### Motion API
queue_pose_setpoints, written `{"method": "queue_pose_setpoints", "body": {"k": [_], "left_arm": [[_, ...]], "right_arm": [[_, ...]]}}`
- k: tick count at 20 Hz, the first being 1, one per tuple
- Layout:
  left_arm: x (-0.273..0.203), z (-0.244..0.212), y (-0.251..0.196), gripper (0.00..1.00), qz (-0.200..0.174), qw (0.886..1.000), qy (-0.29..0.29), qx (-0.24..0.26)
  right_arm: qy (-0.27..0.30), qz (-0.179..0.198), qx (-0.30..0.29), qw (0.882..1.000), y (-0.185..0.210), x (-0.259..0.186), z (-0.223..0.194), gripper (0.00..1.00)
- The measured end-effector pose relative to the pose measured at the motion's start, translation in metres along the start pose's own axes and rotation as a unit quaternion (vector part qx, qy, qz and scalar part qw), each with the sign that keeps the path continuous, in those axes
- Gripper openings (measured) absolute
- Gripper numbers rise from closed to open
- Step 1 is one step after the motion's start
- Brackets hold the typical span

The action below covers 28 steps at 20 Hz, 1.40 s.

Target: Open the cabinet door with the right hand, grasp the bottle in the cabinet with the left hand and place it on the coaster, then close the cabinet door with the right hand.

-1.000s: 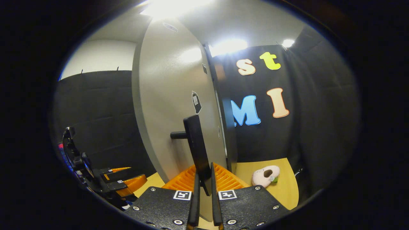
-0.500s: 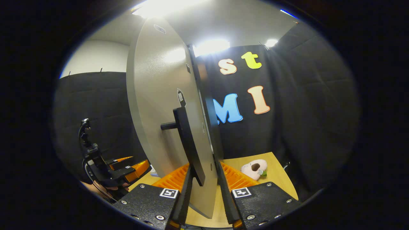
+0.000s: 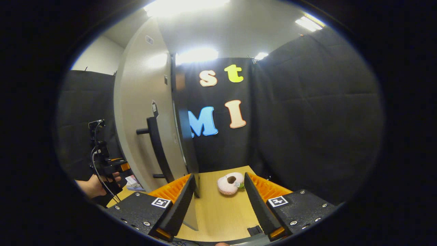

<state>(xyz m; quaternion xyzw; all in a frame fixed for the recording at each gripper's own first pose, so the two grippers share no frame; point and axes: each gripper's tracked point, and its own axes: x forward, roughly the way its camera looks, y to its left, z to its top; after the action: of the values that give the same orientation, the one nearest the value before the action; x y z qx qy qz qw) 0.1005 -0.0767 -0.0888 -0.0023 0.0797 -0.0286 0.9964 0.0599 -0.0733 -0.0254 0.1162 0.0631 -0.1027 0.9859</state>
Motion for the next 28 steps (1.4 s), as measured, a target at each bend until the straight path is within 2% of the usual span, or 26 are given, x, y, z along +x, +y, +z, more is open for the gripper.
{"method": "queue_pose_setpoints", "body": {"k": [3, 8, 12, 15, 21, 23, 25, 26, 27, 28], "left_arm": [[0.037, 0.003, 0.010, 0.89, 0.004, 1.000, -0.003, -0.004], [0.084, 0.022, 0.016, 0.89, 0.004, 0.997, -0.037, 0.069], [0.107, 0.031, 0.007, 0.88, -0.010, 0.995, -0.057, 0.086], [0.121, 0.034, 0.018, 0.91, 0.007, 0.994, -0.067, 0.082], [0.156, 0.044, 0.014, 0.88, -0.015, 0.995, -0.081, 0.062], [0.162, 0.047, 0.010, 0.91, -0.020, 0.994, -0.091, 0.059], [0.165, 0.046, 0.008, 0.86, -0.020, 0.994, -0.092, 0.060], [0.168, 0.043, 0.007, 0.90, -0.023, 0.994, -0.092, 0.057], [0.166, 0.047, 0.007, 0.72, -0.018, 0.994, -0.093, 0.057], [0.166, 0.046, 0.012, 0.68, -0.005, 0.994, -0.091, 0.063]], "right_arm": [[0.008, -0.029, 0.023, 0.999, -0.010, 0.002, -0.008, 0.90], [0.018, -0.065, 0.030, 0.997, -0.010, 0.017, -0.027, 0.90], [0.025, -0.077, 0.015, 0.997, -0.002, 0.033, -0.036, 0.90], [0.024, -0.080, 0.011, 0.996, 0.005, 0.044, -0.036, 0.90], [0.027, -0.092, 0.005, 0.995, 0.008, 0.060, -0.037, 0.90], [0.031, -0.096, -0.002, 0.995, 0.007, 0.061, -0.040, 0.90], [0.031, -0.098, -0.010, 0.995, 0.007, 0.060, -0.040, 0.90], [0.032, -0.100, -0.012, 0.994, 0.008, 0.060, -0.040, 0.90], [0.031, -0.100, -0.012, 0.994, 0.007, 0.059, -0.039, 0.90], [0.030, -0.102, -0.011, 0.994, 0.006, 0.058, -0.039, 0.90]]}}
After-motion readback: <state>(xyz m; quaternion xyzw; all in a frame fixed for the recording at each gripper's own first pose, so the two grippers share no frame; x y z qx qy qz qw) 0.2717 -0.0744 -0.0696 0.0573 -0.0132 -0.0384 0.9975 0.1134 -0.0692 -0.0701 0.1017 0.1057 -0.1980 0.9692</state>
